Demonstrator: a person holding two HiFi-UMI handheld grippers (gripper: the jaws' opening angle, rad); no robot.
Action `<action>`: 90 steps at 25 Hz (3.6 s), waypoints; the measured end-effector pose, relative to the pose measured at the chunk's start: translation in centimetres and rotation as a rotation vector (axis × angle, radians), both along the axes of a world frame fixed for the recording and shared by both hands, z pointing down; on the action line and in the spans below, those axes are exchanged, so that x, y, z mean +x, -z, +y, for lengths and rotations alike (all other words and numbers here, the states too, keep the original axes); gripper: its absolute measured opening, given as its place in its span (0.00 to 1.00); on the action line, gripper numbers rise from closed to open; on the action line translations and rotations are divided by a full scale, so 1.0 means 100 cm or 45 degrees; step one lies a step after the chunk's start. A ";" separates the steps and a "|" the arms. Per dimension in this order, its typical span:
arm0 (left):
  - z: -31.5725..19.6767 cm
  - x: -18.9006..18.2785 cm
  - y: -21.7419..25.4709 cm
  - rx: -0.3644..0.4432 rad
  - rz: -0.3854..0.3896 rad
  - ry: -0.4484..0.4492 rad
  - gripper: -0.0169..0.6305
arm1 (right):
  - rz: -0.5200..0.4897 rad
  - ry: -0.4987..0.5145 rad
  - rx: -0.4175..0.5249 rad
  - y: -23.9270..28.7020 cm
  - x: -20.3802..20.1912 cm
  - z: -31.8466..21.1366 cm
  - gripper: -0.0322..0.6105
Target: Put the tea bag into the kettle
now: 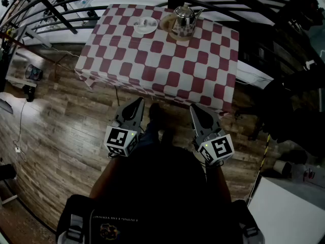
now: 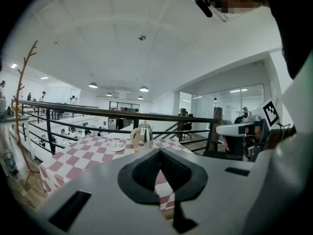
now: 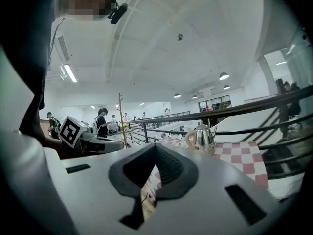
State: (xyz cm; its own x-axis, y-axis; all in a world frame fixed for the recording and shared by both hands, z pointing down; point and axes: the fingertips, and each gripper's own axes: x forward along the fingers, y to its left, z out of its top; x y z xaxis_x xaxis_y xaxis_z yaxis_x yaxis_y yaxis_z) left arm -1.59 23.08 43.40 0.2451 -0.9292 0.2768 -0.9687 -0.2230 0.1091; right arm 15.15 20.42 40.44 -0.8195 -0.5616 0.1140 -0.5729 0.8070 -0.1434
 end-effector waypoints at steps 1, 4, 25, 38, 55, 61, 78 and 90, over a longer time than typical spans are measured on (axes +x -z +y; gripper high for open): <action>0.001 0.000 -0.002 0.003 0.001 -0.007 0.03 | 0.001 0.000 -0.002 0.000 0.000 0.000 0.07; 0.001 -0.002 -0.004 0.004 -0.004 -0.014 0.03 | 0.003 0.000 -0.007 -0.002 -0.002 0.000 0.07; -0.014 -0.011 -0.009 -0.011 0.009 -0.001 0.03 | -0.066 0.025 -0.109 -0.010 -0.011 -0.018 0.08; -0.061 -0.025 -0.014 -0.055 0.002 -0.018 0.03 | -0.036 -0.008 -0.163 -0.023 -0.022 -0.066 0.08; -0.161 -0.061 -0.022 -0.095 -0.003 -0.096 0.03 | -0.021 -0.084 -0.179 -0.029 -0.057 -0.162 0.08; -0.200 -0.070 -0.020 -0.091 -0.031 -0.176 0.03 | -0.013 -0.156 -0.143 -0.026 -0.066 -0.194 0.08; -0.308 -0.065 0.003 -0.002 -0.110 -0.345 0.03 | 0.101 -0.311 0.030 0.011 -0.082 -0.297 0.08; -0.386 -0.048 0.007 -0.021 -0.169 -0.397 0.03 | 0.101 -0.355 0.020 0.011 -0.087 -0.363 0.08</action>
